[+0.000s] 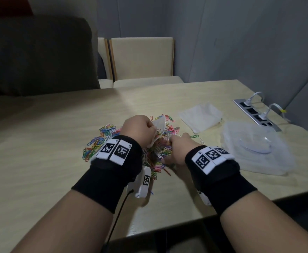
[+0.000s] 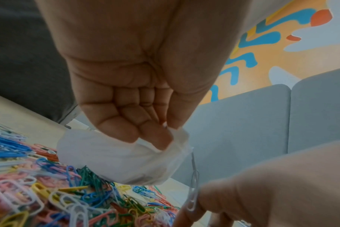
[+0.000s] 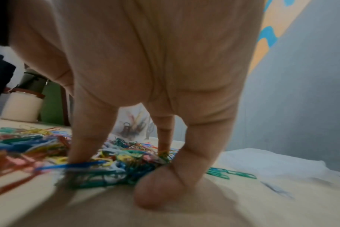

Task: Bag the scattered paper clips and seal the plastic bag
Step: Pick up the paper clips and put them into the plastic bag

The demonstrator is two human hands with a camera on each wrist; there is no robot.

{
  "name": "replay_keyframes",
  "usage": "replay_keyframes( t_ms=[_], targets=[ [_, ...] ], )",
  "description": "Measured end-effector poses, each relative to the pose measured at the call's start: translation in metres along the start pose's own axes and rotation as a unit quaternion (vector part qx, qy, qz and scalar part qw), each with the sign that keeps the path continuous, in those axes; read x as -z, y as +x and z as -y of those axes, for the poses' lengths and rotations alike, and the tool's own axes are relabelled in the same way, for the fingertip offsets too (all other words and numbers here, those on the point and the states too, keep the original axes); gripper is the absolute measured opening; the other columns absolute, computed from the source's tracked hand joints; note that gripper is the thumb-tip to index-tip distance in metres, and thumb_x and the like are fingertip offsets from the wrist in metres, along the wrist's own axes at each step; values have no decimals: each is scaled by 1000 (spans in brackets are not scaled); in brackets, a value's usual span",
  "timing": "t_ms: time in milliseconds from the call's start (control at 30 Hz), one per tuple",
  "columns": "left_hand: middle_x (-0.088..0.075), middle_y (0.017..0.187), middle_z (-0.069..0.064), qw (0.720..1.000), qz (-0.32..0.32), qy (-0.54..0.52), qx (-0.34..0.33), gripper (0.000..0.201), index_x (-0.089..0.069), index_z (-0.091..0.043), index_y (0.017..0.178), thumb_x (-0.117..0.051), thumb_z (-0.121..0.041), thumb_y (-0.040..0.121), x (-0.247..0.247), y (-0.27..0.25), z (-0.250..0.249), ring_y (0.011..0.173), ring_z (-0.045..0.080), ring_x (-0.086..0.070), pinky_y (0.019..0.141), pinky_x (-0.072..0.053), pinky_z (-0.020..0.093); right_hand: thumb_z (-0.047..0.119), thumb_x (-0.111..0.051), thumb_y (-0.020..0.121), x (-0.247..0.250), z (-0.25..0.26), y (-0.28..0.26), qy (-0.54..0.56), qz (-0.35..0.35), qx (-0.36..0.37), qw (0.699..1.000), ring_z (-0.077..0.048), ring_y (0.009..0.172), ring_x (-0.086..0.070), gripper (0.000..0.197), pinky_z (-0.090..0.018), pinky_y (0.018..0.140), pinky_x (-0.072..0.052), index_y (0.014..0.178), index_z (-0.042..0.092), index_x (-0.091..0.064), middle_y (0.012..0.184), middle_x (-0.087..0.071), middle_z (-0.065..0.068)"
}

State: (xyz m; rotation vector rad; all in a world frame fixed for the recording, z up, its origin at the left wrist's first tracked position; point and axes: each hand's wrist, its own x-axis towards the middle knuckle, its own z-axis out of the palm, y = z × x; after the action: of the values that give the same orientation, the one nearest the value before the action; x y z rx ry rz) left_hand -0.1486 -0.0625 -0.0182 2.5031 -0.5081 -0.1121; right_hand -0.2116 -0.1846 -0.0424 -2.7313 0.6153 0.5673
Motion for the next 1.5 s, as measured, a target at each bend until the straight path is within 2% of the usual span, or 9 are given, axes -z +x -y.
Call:
replay_keyframes(
  t_ms=[267,467,600,767,867,1033,1267,1400,1500],
  targets=[
    [-67,55,-5,998,18,-57,20,23,-68,-16,76,-57,-26,94,-2,1,5,65,11,-66,81,-58,33,11,-56,90,-1,-1,16,-78,-65,48,994,-25,97,-64,22,-32,83,-54,111,10,-64,109,-67,-9],
    [-71,61,-3,997,18,-71,27,23,-70,-11,82,-57,-25,95,-1,0,5,64,15,-66,82,-58,35,14,-71,83,18,-19,9,186,-116,34,975,-22,83,-66,8,-34,81,-57,91,14,-69,89,-69,-5],
    [-72,62,-2,997,24,-68,31,23,-70,-11,81,-56,-23,95,-2,0,3,69,16,-69,81,-59,33,6,-73,81,27,-24,6,438,-138,39,888,-21,66,-63,13,-34,71,-57,80,17,-66,84,-70,-11],
    [-58,60,-7,999,19,-40,16,23,-62,-18,73,-56,-23,94,-3,-3,-2,63,7,-54,58,-40,23,-7,-60,89,31,-11,-8,665,-16,84,742,-16,63,-63,11,-19,54,-57,91,4,-61,83,-66,-10],
    [-65,77,-1,999,14,-34,4,16,-64,-15,78,-57,-21,92,-4,-4,-5,81,20,-58,69,-38,24,-10,-57,90,25,-5,-6,646,-4,60,761,-16,65,-61,13,-17,54,-58,96,1,-60,83,-63,-12],
    [-72,93,10,999,17,-41,-1,18,-65,-11,79,-55,-20,91,-7,-5,-6,92,28,-64,76,-47,31,-8,-56,87,24,-8,5,562,-28,28,826,-28,87,-64,31,-41,92,-55,118,-5,-59,92,-63,-16],
    [-72,95,10,999,20,-49,11,17,-67,-13,81,-55,-19,91,-7,-4,-7,91,27,-62,72,-44,28,3,-45,93,35,2,-5,361,-116,85,921,-23,102,-64,30,-33,76,-52,118,14,-60,118,-65,-5],
    [-71,93,8,998,9,-61,6,18,-66,-11,82,-53,-18,92,-5,-4,-6,89,26,-61,72,-41,27,20,-49,93,36,-6,-3,365,-181,56,912,-20,93,-63,26,-37,81,-55,117,20,-59,108,-63,-3],
    [-70,91,7,998,7,-69,-2,18,-67,-12,84,-53,-19,92,-4,-4,-9,89,26,-61,73,-45,29,23,-44,98,29,-3,-1,446,-82,29,891,-29,92,-66,27,-48,93,-53,119,10,-54,93,-60,-10]
  ],
)
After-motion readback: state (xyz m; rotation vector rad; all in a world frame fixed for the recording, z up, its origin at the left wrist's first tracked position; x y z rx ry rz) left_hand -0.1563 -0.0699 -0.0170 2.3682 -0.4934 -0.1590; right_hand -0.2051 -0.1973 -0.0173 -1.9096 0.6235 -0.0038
